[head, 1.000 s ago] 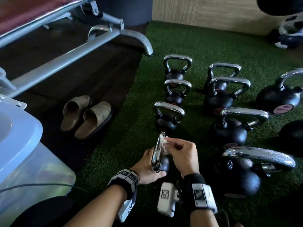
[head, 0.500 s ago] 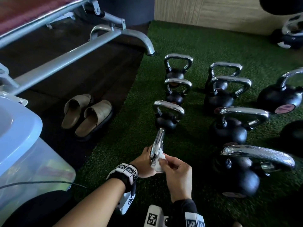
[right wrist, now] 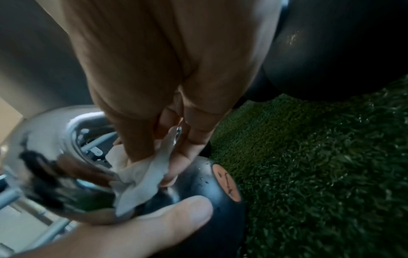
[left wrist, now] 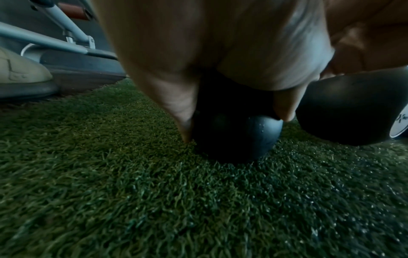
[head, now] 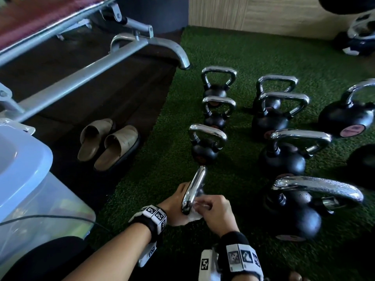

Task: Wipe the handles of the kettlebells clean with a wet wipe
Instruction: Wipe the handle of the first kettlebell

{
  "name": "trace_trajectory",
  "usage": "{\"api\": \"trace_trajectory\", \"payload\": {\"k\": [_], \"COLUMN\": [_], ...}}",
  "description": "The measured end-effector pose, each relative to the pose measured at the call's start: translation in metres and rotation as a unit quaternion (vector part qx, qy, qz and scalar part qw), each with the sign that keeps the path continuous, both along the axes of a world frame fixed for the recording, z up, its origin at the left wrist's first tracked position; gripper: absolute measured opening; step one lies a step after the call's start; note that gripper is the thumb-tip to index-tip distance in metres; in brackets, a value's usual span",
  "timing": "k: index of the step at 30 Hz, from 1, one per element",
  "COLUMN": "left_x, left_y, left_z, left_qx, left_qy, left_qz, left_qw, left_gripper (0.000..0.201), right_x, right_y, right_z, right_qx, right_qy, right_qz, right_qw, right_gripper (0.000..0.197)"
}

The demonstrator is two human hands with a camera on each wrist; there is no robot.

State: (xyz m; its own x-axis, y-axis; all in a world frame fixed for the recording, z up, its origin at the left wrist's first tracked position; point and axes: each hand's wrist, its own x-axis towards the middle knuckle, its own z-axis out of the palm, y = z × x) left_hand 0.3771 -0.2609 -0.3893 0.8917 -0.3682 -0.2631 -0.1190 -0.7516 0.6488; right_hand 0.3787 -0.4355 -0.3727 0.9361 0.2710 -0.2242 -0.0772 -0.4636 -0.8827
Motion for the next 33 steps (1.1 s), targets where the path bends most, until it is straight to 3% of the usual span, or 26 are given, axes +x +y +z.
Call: {"api": "trace_trajectory", "payload": {"k": [1, 6, 10, 12, 15, 16, 20, 22, 25, 28, 33], "left_x": [0.0, -0.002, -0.003, -0.004, -0.003, -0.002, -0.006, -0.007, -0.009, -0.01, -0.008], "left_y": [0.002, 0.004, 0.004, 0.002, 0.0, -0.001, -0.003, -0.003, -0.002, -0.004, -0.005], "left_z": [-0.004, -0.011, -0.006, -0.003, -0.005, -0.003, 0.005, 0.004, 0.007, 0.009, 0.009], "left_qx": [0.006, -0.031, -0.049, -0.04, -0.013, 0.002, -0.015, -0.038, -0.074, -0.087, -0.095], "left_qy": [-0.019, -0.047, -0.058, -0.067, -0.067, -0.056, -0.039, -0.023, 0.008, -0.02, -0.037], "left_qz": [-0.008, 0.005, 0.009, -0.014, -0.04, -0.044, 0.02, 0.039, 0.084, 0.06, 0.056], "left_qw": [1.0, 0.998, 0.997, 0.997, 0.997, 0.997, 0.999, 0.998, 0.994, 0.994, 0.993], "left_gripper": [0.052, 0.072, 0.071, 0.059, 0.024, 0.023, 0.072, 0.074, 0.081, 0.08, 0.086], "right_x": [-0.001, 0.001, 0.003, -0.002, -0.011, -0.011, -0.001, 0.004, 0.001, 0.0, 0.012], "right_y": [0.0, 0.0, 0.0, -0.003, -0.01, -0.011, 0.0, 0.003, 0.003, 0.007, 0.017], "right_z": [0.0, -0.004, -0.007, -0.006, -0.006, -0.007, -0.013, -0.014, -0.013, -0.011, -0.01], "right_qx": [0.014, 0.068, 0.103, 0.191, 0.336, 0.363, 0.431, 0.453, 0.462, 0.454, 0.438], "right_qy": [0.007, 0.045, 0.07, 0.1, 0.141, 0.151, 0.196, 0.208, 0.216, 0.207, 0.152], "right_qz": [0.006, 0.034, 0.041, 0.051, 0.081, 0.073, -0.023, -0.051, -0.074, -0.102, -0.231], "right_qw": [1.0, 0.996, 0.991, 0.975, 0.928, 0.917, 0.88, 0.865, 0.857, 0.861, 0.855], "right_gripper": [0.02, 0.018, 0.018, 0.019, 0.032, 0.035, 0.046, 0.048, 0.034, 0.03, 0.02]}}
